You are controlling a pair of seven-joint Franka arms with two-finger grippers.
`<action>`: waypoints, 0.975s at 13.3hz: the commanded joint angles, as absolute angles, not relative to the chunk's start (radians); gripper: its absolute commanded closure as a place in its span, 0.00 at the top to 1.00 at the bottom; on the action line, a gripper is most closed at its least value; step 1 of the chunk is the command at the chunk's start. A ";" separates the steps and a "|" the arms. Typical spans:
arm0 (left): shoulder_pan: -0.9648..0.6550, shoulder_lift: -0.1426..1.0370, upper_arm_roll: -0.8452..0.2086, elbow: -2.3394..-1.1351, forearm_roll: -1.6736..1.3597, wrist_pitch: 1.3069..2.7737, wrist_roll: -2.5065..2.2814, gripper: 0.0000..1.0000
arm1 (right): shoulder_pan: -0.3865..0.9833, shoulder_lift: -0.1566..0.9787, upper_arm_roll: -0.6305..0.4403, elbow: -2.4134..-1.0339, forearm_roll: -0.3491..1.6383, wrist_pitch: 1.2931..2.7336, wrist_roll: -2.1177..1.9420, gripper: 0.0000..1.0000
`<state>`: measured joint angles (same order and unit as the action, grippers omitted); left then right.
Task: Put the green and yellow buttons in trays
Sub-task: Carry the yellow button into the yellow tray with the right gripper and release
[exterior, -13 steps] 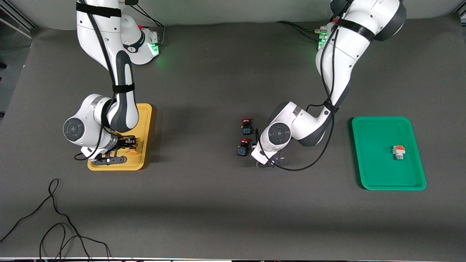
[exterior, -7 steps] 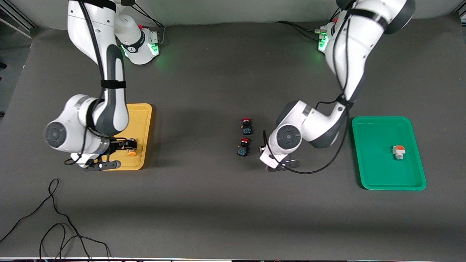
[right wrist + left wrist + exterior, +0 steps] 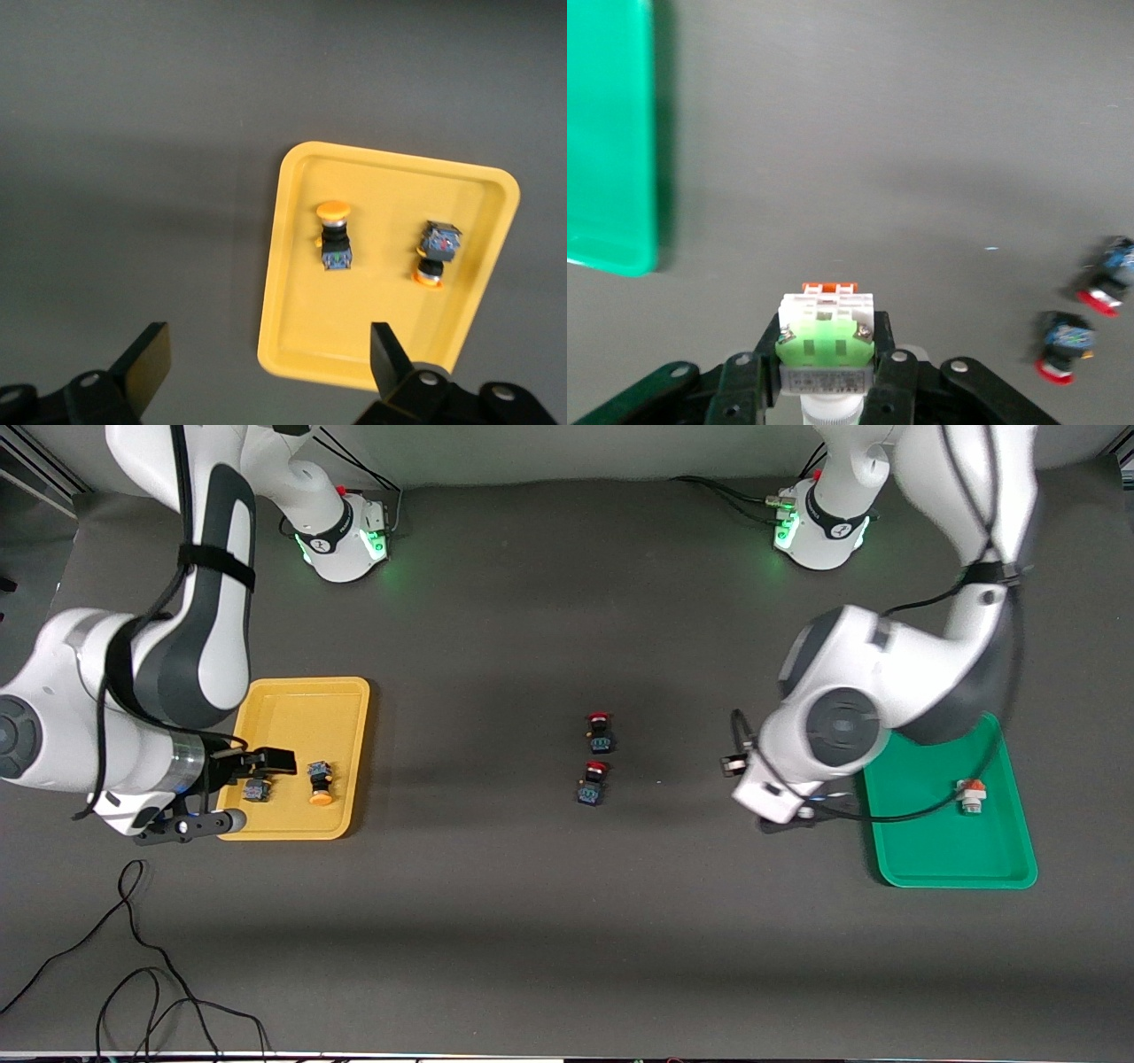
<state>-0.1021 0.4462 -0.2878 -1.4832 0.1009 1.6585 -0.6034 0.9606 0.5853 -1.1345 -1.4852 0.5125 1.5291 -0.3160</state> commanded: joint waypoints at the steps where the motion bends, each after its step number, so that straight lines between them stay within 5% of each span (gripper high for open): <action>1: 0.050 0.388 -0.288 -1.517 0.086 1.594 -0.357 0.00 | 0.963 0.549 -1.146 -1.415 0.470 1.454 -0.278 1.00; 8: 0.290 0.408 -0.285 -1.613 0.167 1.699 -0.035 0.00 | 0.968 0.378 -1.082 -1.417 0.289 1.450 -0.197 1.00; 13: 0.356 0.399 -0.284 -1.839 0.213 2.017 0.028 0.00 | 0.639 0.166 -0.639 -1.495 0.089 1.469 -0.065 1.00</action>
<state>0.3277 0.4278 -0.2756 -1.7529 0.1852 1.9260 0.0006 0.7561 0.2747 -0.8015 -1.4239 0.1548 1.4501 -0.1166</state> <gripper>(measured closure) 0.581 0.000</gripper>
